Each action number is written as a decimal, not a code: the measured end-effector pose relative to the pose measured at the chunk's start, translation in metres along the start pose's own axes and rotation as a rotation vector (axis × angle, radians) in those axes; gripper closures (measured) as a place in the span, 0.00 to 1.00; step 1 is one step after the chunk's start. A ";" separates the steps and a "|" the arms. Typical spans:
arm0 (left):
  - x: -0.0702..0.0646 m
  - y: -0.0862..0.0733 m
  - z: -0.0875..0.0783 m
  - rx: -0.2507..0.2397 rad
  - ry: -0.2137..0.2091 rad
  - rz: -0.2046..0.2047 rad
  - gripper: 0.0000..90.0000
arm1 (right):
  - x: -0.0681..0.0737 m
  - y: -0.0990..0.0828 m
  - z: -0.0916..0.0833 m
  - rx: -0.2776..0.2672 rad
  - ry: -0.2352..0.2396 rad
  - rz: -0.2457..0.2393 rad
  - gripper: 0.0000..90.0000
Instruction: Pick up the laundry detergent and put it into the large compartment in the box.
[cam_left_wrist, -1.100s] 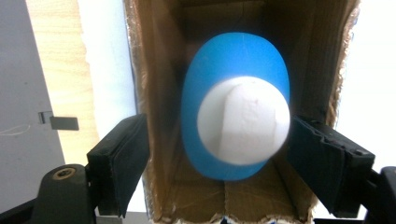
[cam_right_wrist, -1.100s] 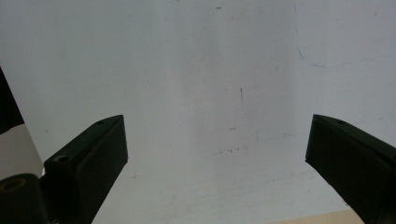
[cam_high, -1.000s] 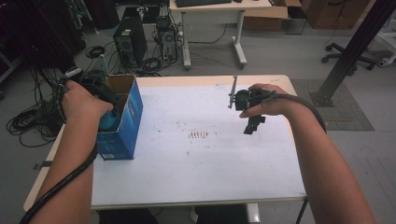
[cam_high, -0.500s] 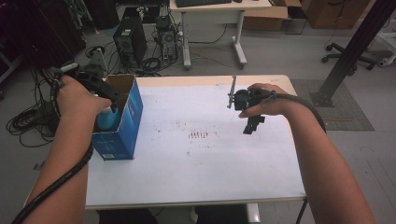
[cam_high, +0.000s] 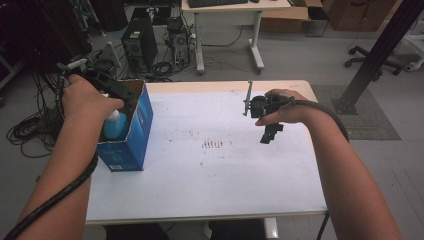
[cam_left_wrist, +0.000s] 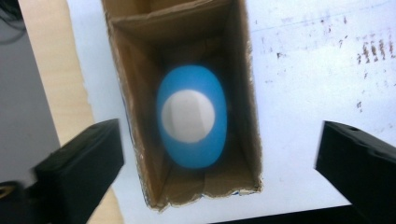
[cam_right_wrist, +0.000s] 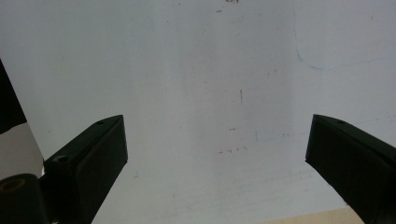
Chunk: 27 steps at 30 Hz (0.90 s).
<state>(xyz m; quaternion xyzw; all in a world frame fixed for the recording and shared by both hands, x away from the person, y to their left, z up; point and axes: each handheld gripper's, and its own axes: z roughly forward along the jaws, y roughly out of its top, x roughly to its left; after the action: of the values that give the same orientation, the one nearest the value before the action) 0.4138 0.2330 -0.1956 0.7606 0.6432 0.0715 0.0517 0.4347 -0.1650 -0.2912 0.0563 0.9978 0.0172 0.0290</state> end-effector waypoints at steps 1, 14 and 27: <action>-0.002 0.000 -0.001 -0.005 0.006 0.015 0.00 | 0.000 0.000 0.000 0.000 0.000 0.002 0.06; -0.033 0.010 -0.012 -0.030 0.002 0.236 0.00 | 0.001 -0.002 0.000 0.009 0.004 0.010 0.06; -0.078 0.014 -0.029 -0.054 -0.093 0.559 0.00 | 0.002 -0.004 -0.003 0.014 0.000 0.011 0.06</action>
<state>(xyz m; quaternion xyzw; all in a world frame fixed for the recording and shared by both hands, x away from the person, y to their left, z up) 0.4092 0.1532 -0.1680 0.9093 0.4033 0.0651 0.0798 0.4326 -0.1684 -0.2883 0.0618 0.9976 0.0103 0.0284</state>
